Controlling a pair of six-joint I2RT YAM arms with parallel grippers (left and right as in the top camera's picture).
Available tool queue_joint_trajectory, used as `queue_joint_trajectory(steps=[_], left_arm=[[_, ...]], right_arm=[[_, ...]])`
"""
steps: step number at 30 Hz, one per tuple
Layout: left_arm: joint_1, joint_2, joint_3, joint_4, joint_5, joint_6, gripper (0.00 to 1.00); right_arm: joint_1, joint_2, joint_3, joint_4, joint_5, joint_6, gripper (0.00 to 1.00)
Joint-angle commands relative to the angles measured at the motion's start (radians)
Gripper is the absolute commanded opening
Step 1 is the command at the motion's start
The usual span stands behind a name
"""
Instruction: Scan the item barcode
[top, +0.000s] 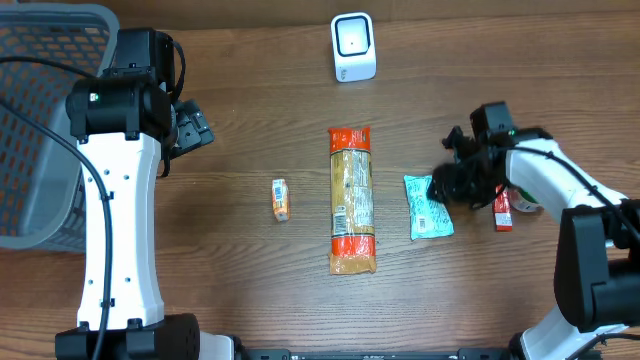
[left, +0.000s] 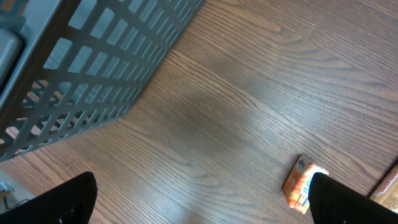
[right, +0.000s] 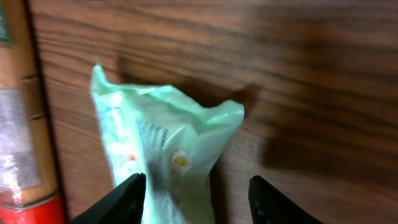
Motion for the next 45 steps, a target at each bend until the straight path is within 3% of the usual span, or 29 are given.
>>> queue_joint_trajectory(steps=[1, 4, 5, 7, 9, 11, 19, 26, 33, 38, 45], left_arm=[[0.003, 0.007, 0.005, -0.002, -0.013, 0.018, 1.0], [0.003, 0.007, 0.005, -0.002, -0.013, 0.018, 1.0], [0.003, 0.007, 0.005, -0.002, -0.013, 0.018, 1.0], [0.003, 0.007, 0.005, -0.002, -0.013, 0.018, 1.0], [0.003, 0.007, 0.005, -0.002, -0.013, 0.018, 1.0], [0.003, 0.007, 0.005, -0.002, -0.013, 0.018, 0.99], [0.003, 0.007, 0.005, -0.002, -0.013, 0.018, 0.99], [0.003, 0.007, 0.005, -0.002, -0.013, 0.018, 0.99], [0.003, 0.007, 0.005, -0.002, -0.013, 0.018, 1.0], [0.003, 0.007, 0.005, -0.002, -0.013, 0.018, 1.0], [0.003, 0.007, 0.005, -0.002, -0.013, 0.018, 1.0]], right_arm=[[-0.002, -0.014, -0.065, 0.077, -0.027, -0.002, 0.56], [-0.002, -0.014, -0.113, 0.171, -0.044, 0.014, 0.56], [-0.002, -0.014, -0.114, 0.177, -0.055, 0.014, 0.52], [-0.002, -0.014, -0.108, 0.172, -0.069, 0.014, 0.36], [-0.003, -0.014, -0.079, 0.129, -0.084, 0.014, 0.11], [-0.005, -0.018, -0.038, 0.077, -0.116, 0.013, 0.04], [-0.04, -0.157, 0.13, -0.108, -0.349, -0.02, 0.04], [-0.077, -0.364, 0.14, -0.155, -0.354, -0.012, 0.04], [-0.081, -0.424, 0.14, -0.142, -0.353, 0.04, 0.04], [-0.08, -0.411, 0.139, -0.145, -0.307, 0.04, 0.04], [-0.043, -0.374, 0.089, -0.124, -0.085, 0.064, 0.04]])
